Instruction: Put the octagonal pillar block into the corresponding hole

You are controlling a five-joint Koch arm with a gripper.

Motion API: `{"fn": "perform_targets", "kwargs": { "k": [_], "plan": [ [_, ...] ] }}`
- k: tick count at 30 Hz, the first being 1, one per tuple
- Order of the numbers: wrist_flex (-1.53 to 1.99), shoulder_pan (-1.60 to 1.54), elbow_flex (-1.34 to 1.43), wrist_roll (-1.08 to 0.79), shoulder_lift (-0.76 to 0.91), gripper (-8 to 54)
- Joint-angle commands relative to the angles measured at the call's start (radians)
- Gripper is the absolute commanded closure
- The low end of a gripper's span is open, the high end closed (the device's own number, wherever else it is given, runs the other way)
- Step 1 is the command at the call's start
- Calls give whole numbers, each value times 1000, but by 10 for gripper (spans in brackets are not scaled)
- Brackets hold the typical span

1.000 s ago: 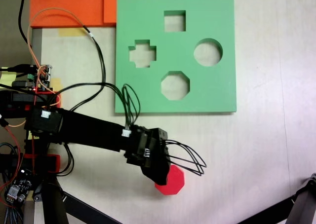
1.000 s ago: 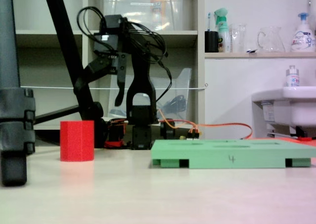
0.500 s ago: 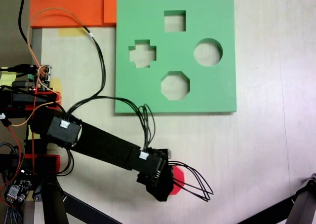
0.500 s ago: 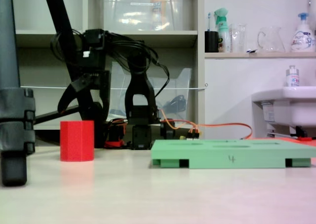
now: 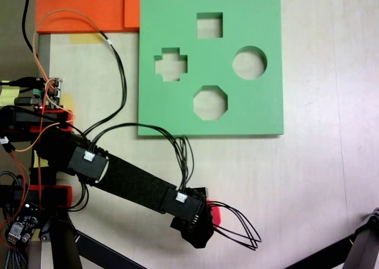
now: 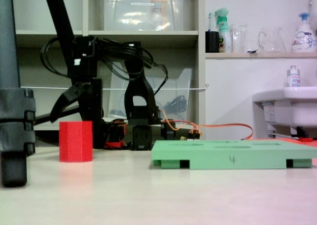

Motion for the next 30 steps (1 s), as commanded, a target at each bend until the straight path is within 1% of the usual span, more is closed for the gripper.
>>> {"fn": "perform_targets", "kwargs": {
  "k": [1, 7, 8, 10, 12, 13, 16, 20, 23, 25, 27, 28, 30],
  "plan": [
    [28, 3, -40, 6, 11, -66],
    [26, -2, -40, 5, -29, -64],
    [26, -6, -40, 3, -48, -56],
    [26, -17, -40, -2, -63, 9],
    [26, -14, -34, -3, -69, 109],
    [28, -9, -28, -11, -71, 139],
    [35, -6, -3, -14, -71, 175],
    [98, -9, 6, -12, -64, 176],
    [164, -23, 3, -5, 3, 181],
    [199, -32, 2, 8, 66, 220],
    [229, -51, -3, 28, 126, 245],
    [238, -66, -5, 38, 160, 256],
    [255, -107, -11, 81, 224, 256]
  ]
}}
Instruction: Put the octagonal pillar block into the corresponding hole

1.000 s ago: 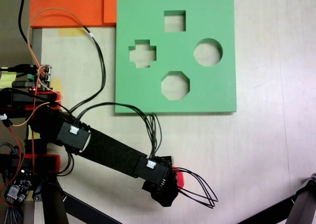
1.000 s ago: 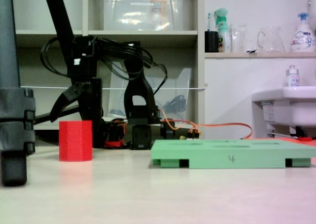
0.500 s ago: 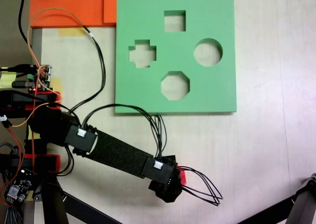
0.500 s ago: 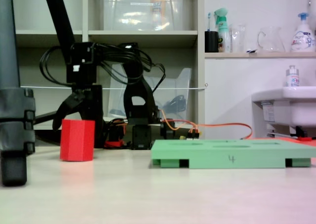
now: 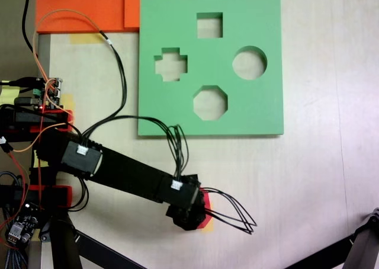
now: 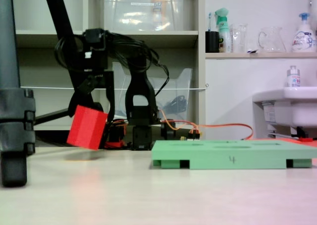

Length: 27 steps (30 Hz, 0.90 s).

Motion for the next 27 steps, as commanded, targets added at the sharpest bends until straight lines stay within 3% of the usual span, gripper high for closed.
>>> {"fn": "perform_targets", "kwargs": {
  "k": [1, 5, 10, 16, 27],
  "plan": [
    [84, -40, -21, 66, 106, 256],
    [84, -144, -26, 160, 184, 256],
    [75, -410, -69, 499, 210, 256],
    [-83, -670, -80, 770, 193, 257],
    [-232, -778, -78, 911, 86, 257]
  ]
}}
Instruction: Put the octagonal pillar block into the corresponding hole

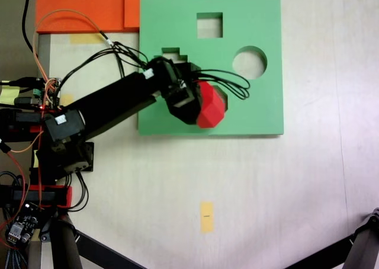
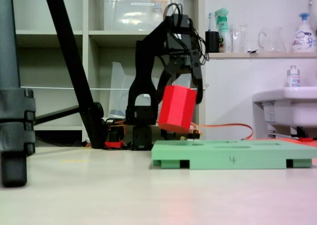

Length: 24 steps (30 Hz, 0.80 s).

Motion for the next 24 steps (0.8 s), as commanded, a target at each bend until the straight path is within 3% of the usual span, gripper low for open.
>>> {"fn": "perform_targets", "kwargs": {
  "k": [1, 15, 24],
  "plan": [
    [-78, -23, -49, 25, 12, 257],
    [-164, -95, -46, 143, -89, 256],
    [-120, -98, -34, 147, -57, 257]
  ]
}}
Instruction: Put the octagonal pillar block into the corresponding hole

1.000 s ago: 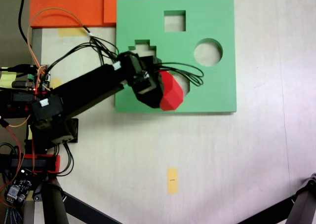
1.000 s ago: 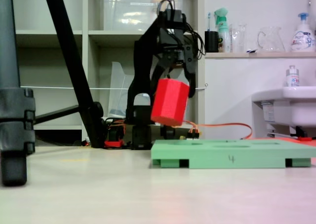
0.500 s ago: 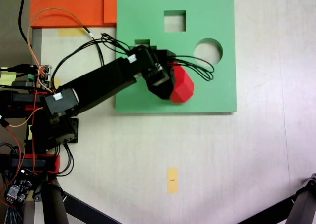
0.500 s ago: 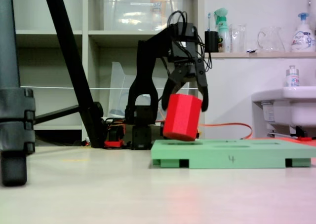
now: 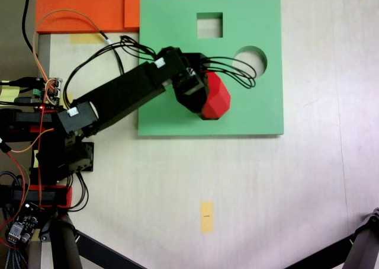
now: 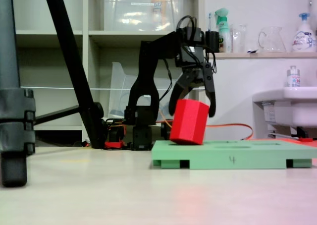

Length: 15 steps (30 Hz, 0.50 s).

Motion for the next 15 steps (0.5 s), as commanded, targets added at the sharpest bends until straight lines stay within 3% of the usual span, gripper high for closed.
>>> {"fn": "perform_targets", "kwargs": {
  "k": [1, 15],
  "plan": [
    [9, -20, -31, 11, 57, 257],
    [72, -14, -12, 8, 80, 256]
  ]
}}
